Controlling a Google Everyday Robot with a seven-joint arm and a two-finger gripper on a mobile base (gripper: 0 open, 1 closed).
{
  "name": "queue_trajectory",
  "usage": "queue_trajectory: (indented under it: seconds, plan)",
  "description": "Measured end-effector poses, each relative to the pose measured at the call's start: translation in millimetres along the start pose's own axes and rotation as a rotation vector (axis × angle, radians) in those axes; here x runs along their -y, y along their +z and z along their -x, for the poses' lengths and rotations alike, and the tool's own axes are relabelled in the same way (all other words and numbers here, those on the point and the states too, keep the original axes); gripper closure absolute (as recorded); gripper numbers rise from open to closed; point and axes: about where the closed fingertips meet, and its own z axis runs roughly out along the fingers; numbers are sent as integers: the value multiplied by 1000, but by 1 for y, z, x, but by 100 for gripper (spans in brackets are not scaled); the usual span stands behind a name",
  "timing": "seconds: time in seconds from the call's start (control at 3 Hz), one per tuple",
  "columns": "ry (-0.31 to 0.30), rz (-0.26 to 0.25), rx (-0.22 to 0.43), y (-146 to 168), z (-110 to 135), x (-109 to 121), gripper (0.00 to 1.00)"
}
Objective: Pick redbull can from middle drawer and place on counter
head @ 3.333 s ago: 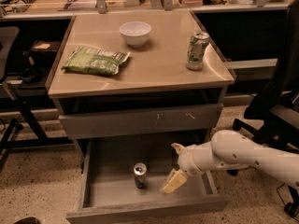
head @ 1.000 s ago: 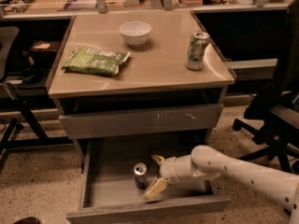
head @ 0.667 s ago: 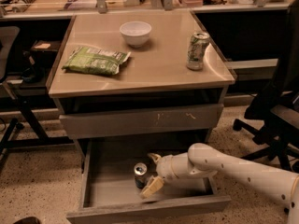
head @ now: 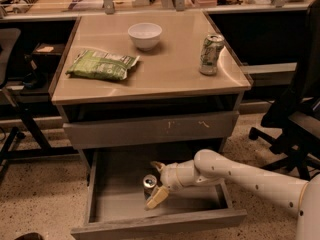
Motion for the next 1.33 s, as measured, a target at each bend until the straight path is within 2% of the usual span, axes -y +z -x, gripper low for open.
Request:
queue_trajectory:
  seconds: [0.33, 1.33]
  plan:
    - [-23, 1, 0, 2, -1, -3, 19]
    - [-23, 2, 0, 2, -1, -3, 89]
